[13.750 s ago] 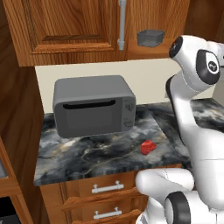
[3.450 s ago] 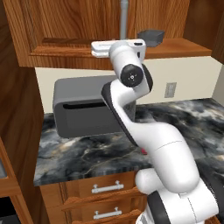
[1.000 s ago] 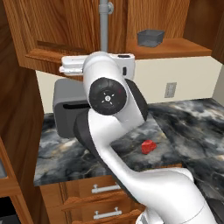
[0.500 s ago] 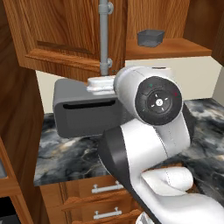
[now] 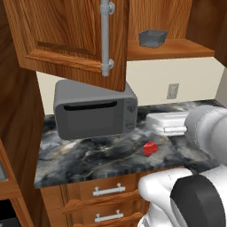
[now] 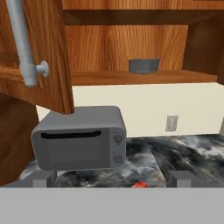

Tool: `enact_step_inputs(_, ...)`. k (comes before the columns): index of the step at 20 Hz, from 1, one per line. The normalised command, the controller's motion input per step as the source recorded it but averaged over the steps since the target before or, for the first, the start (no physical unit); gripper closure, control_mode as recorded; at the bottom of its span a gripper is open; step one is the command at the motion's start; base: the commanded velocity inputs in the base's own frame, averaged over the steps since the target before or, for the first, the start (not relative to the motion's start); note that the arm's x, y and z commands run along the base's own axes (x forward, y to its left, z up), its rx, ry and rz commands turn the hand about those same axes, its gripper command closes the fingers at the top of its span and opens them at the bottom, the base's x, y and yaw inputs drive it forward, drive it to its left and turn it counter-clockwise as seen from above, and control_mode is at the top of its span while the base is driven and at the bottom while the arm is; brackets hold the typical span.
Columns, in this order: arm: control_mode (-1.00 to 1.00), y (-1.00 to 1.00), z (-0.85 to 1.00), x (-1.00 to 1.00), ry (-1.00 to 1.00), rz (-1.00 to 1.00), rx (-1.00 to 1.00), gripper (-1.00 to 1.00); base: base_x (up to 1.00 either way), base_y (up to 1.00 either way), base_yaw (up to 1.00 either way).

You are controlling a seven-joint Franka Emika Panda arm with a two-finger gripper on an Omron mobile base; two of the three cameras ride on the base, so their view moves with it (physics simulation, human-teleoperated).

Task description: Retrieve the tupperware from the cabinet, then place the raw meat into the tupperware to avoid contamination.

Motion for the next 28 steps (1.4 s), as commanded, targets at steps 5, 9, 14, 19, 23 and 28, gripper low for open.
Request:
enact_step_inputs(5, -1.00, -0.97, -0.15, -0.20, 0.01, -0.02, 0.16, -1.00, 0.00, 0.00, 0.00)
enact_step_inputs(9, -1.00, -0.51, -0.01, 0.34, 0.01, 0.02, 0.15, -1.00, 0.00, 0.00, 0.00)
enact_step_inputs(14, -1.00, -0.02, 0.04, 0.72, 0.02, 0.03, 0.18, -1.00, 0.00, 0.00, 0.00)
enact_step_inputs(19, -1.00, 0.05, 0.03, 0.80, 0.03, 0.03, 0.19, -1.00, 0.00, 0.00, 0.00)
enact_step_inputs(23, -1.00, 0.00, 0.00, 0.78, 0.05, 0.07, 0.22, -1.00, 0.00, 0.00, 0.00)
enact_step_inputs(28, -1.00, 0.14, 0.05, 0.64, 0.01, 0.09, 0.23, -1.00, 0.00, 0.00, 0.00)
